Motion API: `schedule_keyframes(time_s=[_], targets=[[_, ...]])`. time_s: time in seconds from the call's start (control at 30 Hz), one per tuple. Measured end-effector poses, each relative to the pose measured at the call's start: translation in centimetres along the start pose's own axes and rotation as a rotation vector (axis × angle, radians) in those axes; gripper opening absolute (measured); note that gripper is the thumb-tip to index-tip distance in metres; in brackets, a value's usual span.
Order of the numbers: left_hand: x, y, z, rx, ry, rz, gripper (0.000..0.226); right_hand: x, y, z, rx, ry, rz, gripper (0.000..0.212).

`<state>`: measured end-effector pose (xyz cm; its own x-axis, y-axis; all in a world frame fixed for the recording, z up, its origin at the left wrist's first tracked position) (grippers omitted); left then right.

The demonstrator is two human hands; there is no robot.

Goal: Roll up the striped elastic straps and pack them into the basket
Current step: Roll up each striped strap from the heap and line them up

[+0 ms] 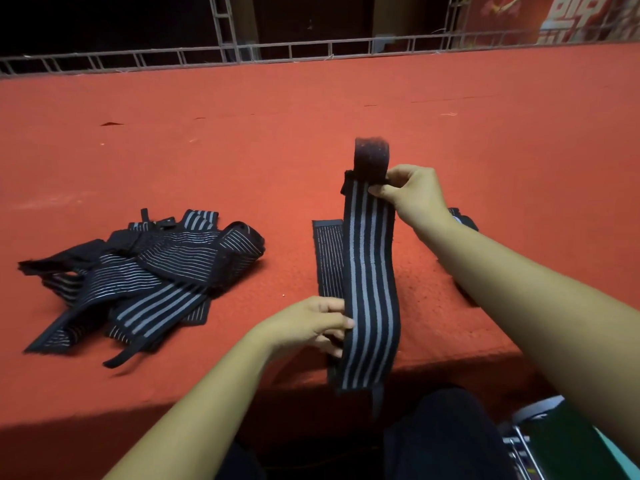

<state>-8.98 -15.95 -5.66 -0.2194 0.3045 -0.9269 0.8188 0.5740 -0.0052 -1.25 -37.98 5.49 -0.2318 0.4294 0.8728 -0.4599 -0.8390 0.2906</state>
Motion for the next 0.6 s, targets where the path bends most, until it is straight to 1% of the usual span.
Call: schedule_keyframes(time_s=[0.03, 0.13, 0.2, 0.23, 0.27, 0.3, 0.33, 0.37, 0.4, 0.43, 0.47, 0.53, 0.57, 0.6], targets=[[-0.2, -0.5, 0.2, 0.030, 0.008, -0.064, 0.023, 0.0, 0.1, 0.3, 0.003, 0.007, -0.010, 0.012], [-1.2, -1.7, 0.9, 0.095, 0.018, -0.234, 0.031, -0.4, 0.8, 1.4, 0.002, 0.010, -0.030, 0.013], [-1.7, -2.5, 2.1, 0.105, 0.030, -0.304, 0.030, -1.0, 1.4, 2.1, 0.005, 0.002, -0.062, 0.014], [-1.9, -2.8, 2.8, 0.080, 0.037, -0.301, 0.025, -1.3, 1.7, 2.3, 0.006, -0.008, -0.084, 0.014], [-1.9, -2.8, 3.7, 0.019, 0.043, -0.261, 0.018, -1.6, 2.0, 2.4, 0.006, -0.014, -0.106, 0.015], [-1.9, -2.7, 4.7, -0.074, 0.040, -0.170, 0.010, -1.9, 2.2, 2.5, 0.007, -0.022, -0.130, 0.014], [-1.9, -2.2, 5.6, -0.198, 0.026, -0.003, 0.009, -2.3, 2.3, 2.7, 0.009, -0.025, -0.147, 0.013], [-2.0, -1.6, 6.5, -0.329, 0.000, 0.221, 0.015, -2.7, 2.4, 2.8, 0.012, -0.030, -0.165, 0.012], [-2.1, -1.3, 7.0, -0.425, -0.030, 0.439, 0.017, -3.3, 2.4, 2.9, 0.016, -0.033, -0.181, 0.012], [-2.2, -1.2, 7.4, -0.482, -0.061, 0.577, 0.013, -3.7, 2.4, 3.0, 0.021, -0.038, -0.198, 0.012], [-2.1, -1.3, 7.6, -0.510, -0.090, 0.641, 0.017, -4.4, 2.3, 3.1, 0.025, -0.045, -0.215, 0.011], [-1.5, -1.3, 7.8, -0.513, -0.141, 0.670, 0.043, -5.4, 1.9, 3.2, 0.043, -0.054, -0.243, 0.011], [-1.1, -1.3, 7.8, -0.511, -0.169, 0.674, 0.047, -5.8, 1.8, 3.1, 0.051, -0.061, -0.255, 0.012], [-0.7, -1.2, 7.9, -0.511, -0.205, 0.682, 0.047, -6.4, 1.6, 3.2, 0.053, -0.076, -0.257, 0.012]])
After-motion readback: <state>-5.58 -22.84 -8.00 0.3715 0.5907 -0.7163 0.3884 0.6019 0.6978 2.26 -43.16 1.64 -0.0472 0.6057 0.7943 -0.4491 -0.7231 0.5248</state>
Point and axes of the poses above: each hand's wrist, its own z-axis towards the middle knuckle, its own y-axis out of the back of the hand, x = y × z, the point moved 4 cm from there along z, towards the middle knuckle, and after that the axes turned 4 degrees about y, right-handed, at the moved point
